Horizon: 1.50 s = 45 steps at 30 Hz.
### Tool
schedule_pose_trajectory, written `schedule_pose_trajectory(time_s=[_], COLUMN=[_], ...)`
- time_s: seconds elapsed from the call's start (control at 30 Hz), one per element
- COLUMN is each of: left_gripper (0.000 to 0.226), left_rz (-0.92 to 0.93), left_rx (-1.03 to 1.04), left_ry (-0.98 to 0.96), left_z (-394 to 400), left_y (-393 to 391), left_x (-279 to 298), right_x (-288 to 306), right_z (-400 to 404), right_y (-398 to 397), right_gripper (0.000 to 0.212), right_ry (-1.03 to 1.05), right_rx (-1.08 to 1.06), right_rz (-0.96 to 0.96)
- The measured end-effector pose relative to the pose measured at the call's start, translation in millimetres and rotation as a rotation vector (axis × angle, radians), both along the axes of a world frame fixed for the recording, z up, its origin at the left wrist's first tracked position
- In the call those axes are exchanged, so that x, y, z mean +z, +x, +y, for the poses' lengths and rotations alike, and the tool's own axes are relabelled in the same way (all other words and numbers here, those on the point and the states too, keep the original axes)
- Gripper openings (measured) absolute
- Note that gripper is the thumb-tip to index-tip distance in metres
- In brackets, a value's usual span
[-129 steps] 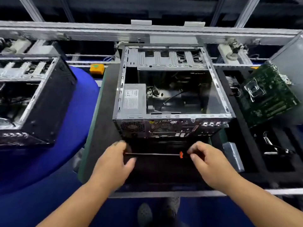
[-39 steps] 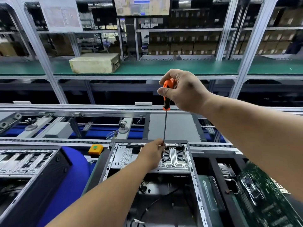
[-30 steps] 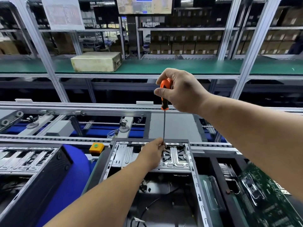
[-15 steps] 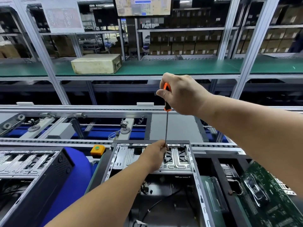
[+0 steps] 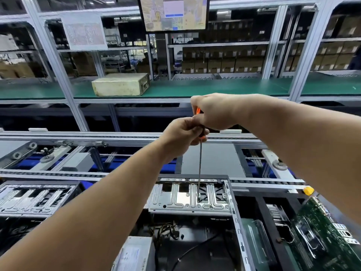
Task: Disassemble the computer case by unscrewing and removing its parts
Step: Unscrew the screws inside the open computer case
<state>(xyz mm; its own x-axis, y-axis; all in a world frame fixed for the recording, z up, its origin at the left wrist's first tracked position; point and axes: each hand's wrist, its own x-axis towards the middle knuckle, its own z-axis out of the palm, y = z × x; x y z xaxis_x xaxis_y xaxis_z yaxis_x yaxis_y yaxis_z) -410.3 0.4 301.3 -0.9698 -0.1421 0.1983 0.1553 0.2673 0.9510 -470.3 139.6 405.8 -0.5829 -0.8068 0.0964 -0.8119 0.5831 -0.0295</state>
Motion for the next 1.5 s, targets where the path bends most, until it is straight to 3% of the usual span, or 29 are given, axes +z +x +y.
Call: schedule_pose_trajectory(time_s=[0.4, 0.6, 0.87, 0.9, 1.0, 1.07, 1.33, 1.4, 1.5], left_gripper=[0.02, 0.016, 0.007, 0.01, 0.016, 0.009, 0.011, 0.015, 0.013], left_rz=[0.15, 0.208, 0.215, 0.219, 0.222, 0.208, 0.185, 0.185, 0.191], left_rx=[0.121, 0.229, 0.359, 0.366, 0.372, 0.379, 0.335, 0.336, 0.388], left_ry=[-0.019, -0.047, -0.094, -0.093, -0.135, -0.179, -0.212, -0.193, -0.154], left_z=[18.3, 22.5, 24.4, 25.6, 31.6, 34.5, 29.7, 30.4, 31.4], left_y=[2.5, 3.2, 10.0, 10.2, 9.5, 8.9, 6.8, 6.4, 4.0], left_x=[-10.1, -17.3, -21.1, -21.1, -18.4, -17.3, -24.8, -27.5, -31.6], right_x=[-2.1, -0.4, -0.6, -0.6, -0.8, -1.0, -4.5, -6.3, -7.5], right_z=[-2.5, -1.4, -5.6, -6.8, -12.5, -15.8, -22.8, -22.7, -20.0], right_y=[-5.3, -1.7, 12.1, 13.7, 15.7, 16.2, 20.5, 19.4, 16.9], right_gripper=[0.016, 0.007, 0.005, 0.003, 0.036, 0.046, 0.033, 0.024, 0.027], right_ry=[0.003, 0.0, -0.026, -0.027, 0.016, 0.038, 0.128, 0.086, 0.047], right_rx=[-0.002, 0.029, 0.036, 0.019, -0.055, -0.104, -0.118, -0.136, -0.111], right_rz=[-0.014, -0.063, -0.136, -0.126, 0.031, 0.171, 0.365, 0.308, 0.219])
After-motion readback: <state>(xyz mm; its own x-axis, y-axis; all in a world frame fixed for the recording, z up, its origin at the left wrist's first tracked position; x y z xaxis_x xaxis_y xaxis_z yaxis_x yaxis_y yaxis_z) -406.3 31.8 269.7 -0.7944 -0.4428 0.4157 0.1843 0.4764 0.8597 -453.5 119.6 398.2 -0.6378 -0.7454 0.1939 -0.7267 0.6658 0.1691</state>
